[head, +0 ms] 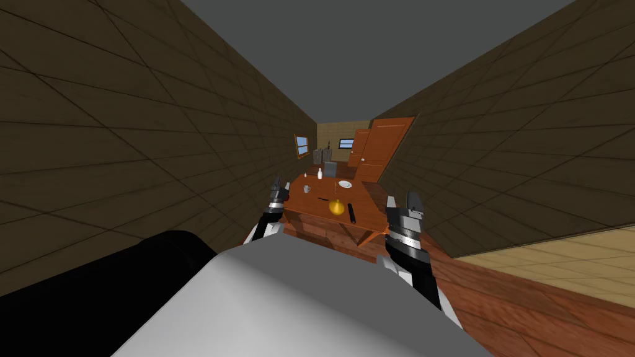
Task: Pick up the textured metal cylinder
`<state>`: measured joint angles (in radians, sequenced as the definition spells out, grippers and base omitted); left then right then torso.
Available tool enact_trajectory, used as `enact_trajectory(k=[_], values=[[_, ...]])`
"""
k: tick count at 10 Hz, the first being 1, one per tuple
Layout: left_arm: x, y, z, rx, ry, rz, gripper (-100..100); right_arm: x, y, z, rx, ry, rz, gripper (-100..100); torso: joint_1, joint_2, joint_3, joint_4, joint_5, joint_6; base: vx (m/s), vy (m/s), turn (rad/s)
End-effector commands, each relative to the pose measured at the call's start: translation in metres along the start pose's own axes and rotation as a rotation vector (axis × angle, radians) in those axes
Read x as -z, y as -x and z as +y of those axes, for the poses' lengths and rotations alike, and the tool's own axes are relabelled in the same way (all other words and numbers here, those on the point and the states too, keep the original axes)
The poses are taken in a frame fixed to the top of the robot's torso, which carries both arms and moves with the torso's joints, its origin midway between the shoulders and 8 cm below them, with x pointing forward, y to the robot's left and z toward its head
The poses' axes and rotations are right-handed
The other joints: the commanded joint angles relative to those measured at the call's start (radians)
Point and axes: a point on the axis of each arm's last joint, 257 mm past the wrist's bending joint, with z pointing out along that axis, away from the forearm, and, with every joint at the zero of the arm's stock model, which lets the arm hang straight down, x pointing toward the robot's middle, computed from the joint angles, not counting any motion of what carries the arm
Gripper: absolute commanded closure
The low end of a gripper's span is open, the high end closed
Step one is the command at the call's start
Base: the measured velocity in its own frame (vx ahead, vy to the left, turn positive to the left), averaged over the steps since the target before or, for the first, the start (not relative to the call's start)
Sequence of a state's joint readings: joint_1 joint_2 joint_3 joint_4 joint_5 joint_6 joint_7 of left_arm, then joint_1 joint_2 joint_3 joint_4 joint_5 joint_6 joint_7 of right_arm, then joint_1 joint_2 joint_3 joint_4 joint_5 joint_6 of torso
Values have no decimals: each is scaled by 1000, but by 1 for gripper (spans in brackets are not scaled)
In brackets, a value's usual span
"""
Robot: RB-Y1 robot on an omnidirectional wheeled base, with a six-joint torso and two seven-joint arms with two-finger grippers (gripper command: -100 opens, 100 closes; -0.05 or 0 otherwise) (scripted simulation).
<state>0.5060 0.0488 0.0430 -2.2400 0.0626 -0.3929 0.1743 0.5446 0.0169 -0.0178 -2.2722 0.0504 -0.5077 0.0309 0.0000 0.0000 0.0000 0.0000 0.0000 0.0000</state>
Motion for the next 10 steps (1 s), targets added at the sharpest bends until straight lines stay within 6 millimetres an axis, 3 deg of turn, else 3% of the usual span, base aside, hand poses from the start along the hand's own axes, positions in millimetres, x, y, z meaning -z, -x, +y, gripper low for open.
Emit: enact_trajectory(k=[1,6,9,10], values=[[0,0,0,0,0,0,0,3,-7,-5,28,-5,38,-100,0,0,0,0,0,0,-21,0,58],[0,0,0,0,0,0,0,21,-35,-37,171,-26,200,-100,1,6,3,1,0,0,-67,13,141],[0,0,0,0,0,0,0,46,-60,-68,324,-26,364,-100,0,6,3,1,0,0,-88,18,230],[0,0,0,0,0,0,0,49,-61,-74,329,-38,369,-100,0,7,4,1,0,0,-74,10,87]])
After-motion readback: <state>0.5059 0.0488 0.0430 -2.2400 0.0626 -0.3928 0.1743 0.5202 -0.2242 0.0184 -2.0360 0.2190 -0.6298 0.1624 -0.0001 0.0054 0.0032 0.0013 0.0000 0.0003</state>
